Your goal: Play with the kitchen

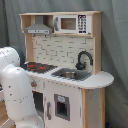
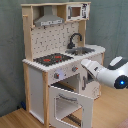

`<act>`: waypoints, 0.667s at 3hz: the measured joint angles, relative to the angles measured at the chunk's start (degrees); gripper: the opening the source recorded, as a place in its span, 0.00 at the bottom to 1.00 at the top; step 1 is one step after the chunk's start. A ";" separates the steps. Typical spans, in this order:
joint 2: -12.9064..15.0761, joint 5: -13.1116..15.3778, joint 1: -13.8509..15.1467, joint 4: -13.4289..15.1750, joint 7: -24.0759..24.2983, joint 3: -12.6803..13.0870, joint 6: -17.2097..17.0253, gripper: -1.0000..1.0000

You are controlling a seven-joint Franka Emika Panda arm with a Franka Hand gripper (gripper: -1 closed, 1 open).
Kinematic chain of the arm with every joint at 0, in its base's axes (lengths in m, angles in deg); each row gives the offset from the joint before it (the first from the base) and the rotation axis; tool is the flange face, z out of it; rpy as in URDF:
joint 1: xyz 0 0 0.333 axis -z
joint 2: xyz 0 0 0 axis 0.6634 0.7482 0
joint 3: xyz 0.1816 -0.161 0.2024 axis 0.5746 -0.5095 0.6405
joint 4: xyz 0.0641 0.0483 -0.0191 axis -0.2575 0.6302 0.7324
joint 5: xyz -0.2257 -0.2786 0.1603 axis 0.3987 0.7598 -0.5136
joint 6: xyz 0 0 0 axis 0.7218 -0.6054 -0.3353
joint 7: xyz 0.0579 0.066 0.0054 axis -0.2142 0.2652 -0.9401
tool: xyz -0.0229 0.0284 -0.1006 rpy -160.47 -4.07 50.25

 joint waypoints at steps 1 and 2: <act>0.37 4.15 -0.43 -0.63 -3.36 0.18 -2.41 1.00; 0.39 6.67 -0.63 -0.63 -6.66 0.74 -6.36 1.00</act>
